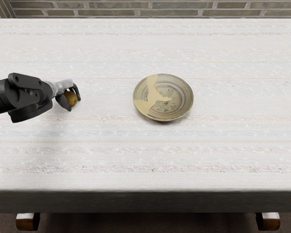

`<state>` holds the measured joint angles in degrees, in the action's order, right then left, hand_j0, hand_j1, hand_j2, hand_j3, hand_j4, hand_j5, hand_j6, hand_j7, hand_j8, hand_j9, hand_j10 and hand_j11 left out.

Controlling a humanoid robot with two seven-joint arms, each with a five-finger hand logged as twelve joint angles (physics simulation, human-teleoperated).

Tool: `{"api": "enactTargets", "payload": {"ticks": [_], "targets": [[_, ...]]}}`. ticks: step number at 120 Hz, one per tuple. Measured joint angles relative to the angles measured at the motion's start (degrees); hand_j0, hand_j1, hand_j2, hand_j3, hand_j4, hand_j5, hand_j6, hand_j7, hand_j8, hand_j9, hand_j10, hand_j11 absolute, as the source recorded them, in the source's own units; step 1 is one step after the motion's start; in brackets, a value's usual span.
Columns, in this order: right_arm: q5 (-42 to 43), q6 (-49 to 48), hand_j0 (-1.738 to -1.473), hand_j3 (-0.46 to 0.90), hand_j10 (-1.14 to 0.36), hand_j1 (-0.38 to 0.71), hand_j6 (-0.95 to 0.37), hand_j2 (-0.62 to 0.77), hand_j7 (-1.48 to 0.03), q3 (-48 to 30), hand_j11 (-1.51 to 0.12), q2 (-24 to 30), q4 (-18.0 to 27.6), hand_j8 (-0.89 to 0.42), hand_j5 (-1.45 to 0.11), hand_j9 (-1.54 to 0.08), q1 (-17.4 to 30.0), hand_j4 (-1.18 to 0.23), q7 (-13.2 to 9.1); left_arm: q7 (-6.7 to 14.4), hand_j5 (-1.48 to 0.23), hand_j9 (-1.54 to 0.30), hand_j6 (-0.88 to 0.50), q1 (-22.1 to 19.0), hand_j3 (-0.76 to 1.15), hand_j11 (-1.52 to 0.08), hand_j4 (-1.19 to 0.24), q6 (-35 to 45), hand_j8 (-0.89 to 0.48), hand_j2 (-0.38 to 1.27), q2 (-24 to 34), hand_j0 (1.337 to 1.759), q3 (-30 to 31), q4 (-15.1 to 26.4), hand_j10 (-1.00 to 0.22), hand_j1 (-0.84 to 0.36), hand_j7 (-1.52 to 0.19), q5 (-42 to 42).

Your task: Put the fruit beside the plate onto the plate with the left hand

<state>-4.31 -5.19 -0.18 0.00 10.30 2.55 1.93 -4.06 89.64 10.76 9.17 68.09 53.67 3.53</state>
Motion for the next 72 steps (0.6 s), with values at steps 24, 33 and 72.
{"api": "enactTargets", "payload": {"ticks": [24,33,72], "targets": [[0.0,0.0,-1.658,0.00,-0.01,-0.34,-0.01,0.00,-0.01,0.0,-0.01,0.0,0.0,-0.01,-0.01,-0.01,0.0,-0.01,0.0,0.0,-1.00,-0.86,-0.19,2.4,0.06,-1.07,-0.49,-3.8,-0.23,0.19,1.0,1.649,-0.1,0.1,-0.03,-0.42,-1.03,0.5],[0.0,0.0,-1.658,0.00,-0.01,-0.34,-0.01,0.00,-0.01,0.0,-0.01,0.0,0.0,-0.01,-0.01,-0.01,0.0,-0.01,0.0,0.1,-1.04,-0.94,-0.17,4.3,0.04,-1.09,-0.47,-4.9,-0.21,0.19,2.6,1.645,-1.2,0.1,-0.06,-0.43,-1.05,0.6],[0.0,0.0,-1.658,0.00,-0.01,-0.34,-0.01,0.00,-0.01,0.0,-0.01,0.0,0.0,-0.01,-0.01,-0.01,0.0,-0.01,0.0,0.7,-1.15,-1.10,-0.09,11.8,0.01,-1.16,-0.40,-13.4,-0.10,0.34,0.7,1.635,-19.8,0.2,-0.12,-0.48,-1.14,0.0]]}}
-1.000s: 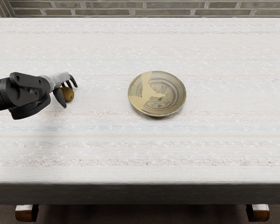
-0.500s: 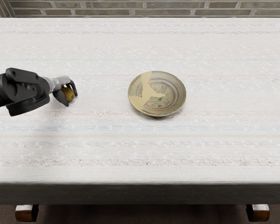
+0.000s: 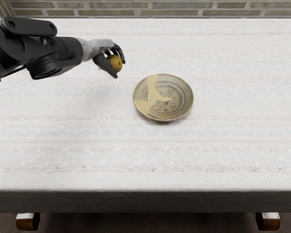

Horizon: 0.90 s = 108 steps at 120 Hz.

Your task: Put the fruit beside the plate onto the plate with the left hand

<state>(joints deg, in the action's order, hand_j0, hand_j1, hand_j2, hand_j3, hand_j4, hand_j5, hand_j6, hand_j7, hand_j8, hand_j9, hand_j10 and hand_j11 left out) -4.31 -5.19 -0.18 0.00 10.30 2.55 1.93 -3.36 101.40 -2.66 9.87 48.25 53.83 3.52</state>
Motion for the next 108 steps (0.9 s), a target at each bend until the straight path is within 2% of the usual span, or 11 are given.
{"api": "enactTargets", "payload": {"ticks": [13,25,39,54,62,65,68,82,94,100,108], "targets": [[0.0,0.0,-1.658,0.00,-0.01,-0.34,-0.01,0.00,-0.01,0.0,-0.01,0.0,0.0,-0.01,-0.01,-0.01,0.0,-0.01,0.0,0.0,-1.18,-1.13,-0.09,-0.2,0.01,-1.17,-0.39,-1.7,-0.08,0.26,-2.2,1.633,-7.0,0.0,-0.12,-0.45,-1.16,-0.1],[0.0,0.0,-1.658,0.00,-0.01,-0.34,-0.01,0.00,-0.01,0.0,-0.01,0.0,0.0,-0.01,-0.01,-0.01,0.0,-0.01,0.0,0.1,-1.18,-1.14,-0.09,-0.6,0.00,-1.17,-0.39,-2.2,-0.08,0.29,-2.8,1.632,-10.8,0.0,-0.12,-0.46,-1.17,-0.2],[0.0,0.0,-1.658,0.00,-0.01,-0.34,-0.01,0.00,-0.01,0.0,-0.01,0.0,0.0,-0.01,-0.01,-0.01,0.0,-0.01,0.0,0.1,-1.20,-1.14,-0.08,-1.2,0.00,-1.18,-0.38,-2.3,-0.07,0.33,-5.6,1.632,-13.3,0.0,-0.12,-0.46,-1.18,-0.2],[0.0,0.0,-1.658,0.00,-0.01,-0.34,-0.01,0.00,-0.01,0.0,-0.01,0.0,0.0,-0.01,-0.01,-0.01,0.0,-0.01,0.0,0.1,-1.20,-1.15,-0.11,-3.2,0.00,-1.18,-0.40,-1.9,-0.12,0.25,-6.6,1.633,-14.3,0.0,-0.22,-0.43,-1.18,-0.2],[0.0,0.0,-1.658,0.00,-0.01,-0.34,-0.01,0.00,-0.01,0.0,-0.01,0.0,0.0,-0.01,-0.01,-0.01,0.0,-0.01,0.0,0.1,-1.18,-1.14,-0.13,-3.7,0.00,-1.16,-0.40,-1.8,-0.11,0.36,-6.7,1.635,-14.5,-0.1,-0.26,-0.45,-1.16,-0.2],[0.0,0.0,-1.658,0.00,-0.01,-0.34,-0.01,0.00,-0.01,0.0,-0.01,0.0,0.0,-0.01,-0.01,-0.01,0.0,-0.01,0.0,0.0,-1.13,-1.09,-0.13,-3.8,0.00,-1.11,-0.40,-1.7,-0.11,0.34,-6.7,1.636,-14.6,-0.1,-0.27,-0.44,-1.12,-0.1],[0.0,0.0,-1.658,0.00,-0.01,-0.34,-0.01,0.00,-0.01,0.0,-0.01,0.0,0.0,-0.01,-0.01,-0.01,0.0,-0.01,0.0,-0.1,-1.06,-1.03,-0.15,-3.8,0.00,-1.04,-0.39,-1.6,-0.13,0.32,-6.7,1.638,-14.7,-0.1,-0.18,-0.41,-1.05,-0.1],[0.0,0.0,-1.658,0.00,-0.01,-0.34,-0.01,0.00,-0.01,0.0,-0.01,0.0,0.0,-0.01,-0.01,-0.01,0.0,-0.01,0.0,-0.1,-0.66,-0.64,-0.13,-3.8,0.00,-0.64,-0.26,-0.8,-0.12,0.19,-6.9,1.647,-14.9,-0.1,-0.14,-0.13,-0.65,-0.2],[0.0,0.0,-1.658,0.00,-0.01,-0.34,-0.01,0.00,-0.01,0.0,-0.01,0.0,0.0,-0.01,-0.01,-0.01,0.0,-0.01,0.0,-0.1,-0.41,-0.40,-0.09,-3.8,0.00,-0.40,-0.17,-1.3,-0.08,0.12,-6.3,1.651,-14.9,0.3,-0.09,0.05,-0.40,0.0],[0.0,0.0,-1.658,0.00,-0.01,-0.34,-0.01,0.00,-0.01,0.0,-0.01,0.0,0.0,-0.01,-0.01,-0.01,0.0,-0.01,0.0,-0.1,-0.32,-0.31,-0.07,-3.7,0.00,-0.32,-0.13,-4.3,-0.06,0.09,-0.8,1.653,-14.9,1.3,-0.08,0.11,-0.32,0.0],[0.0,0.0,-1.658,0.00,-0.01,-0.34,-0.01,0.00,-0.01,0.0,-0.01,0.0,0.0,-0.01,-0.01,-0.01,0.0,-0.01,0.0,0.0,-0.24,-0.23,-0.05,-3.9,0.00,-0.23,-0.10,-15.4,-0.05,0.07,10.7,1.654,-14.5,3.5,-0.06,0.17,-0.23,0.0]]}}
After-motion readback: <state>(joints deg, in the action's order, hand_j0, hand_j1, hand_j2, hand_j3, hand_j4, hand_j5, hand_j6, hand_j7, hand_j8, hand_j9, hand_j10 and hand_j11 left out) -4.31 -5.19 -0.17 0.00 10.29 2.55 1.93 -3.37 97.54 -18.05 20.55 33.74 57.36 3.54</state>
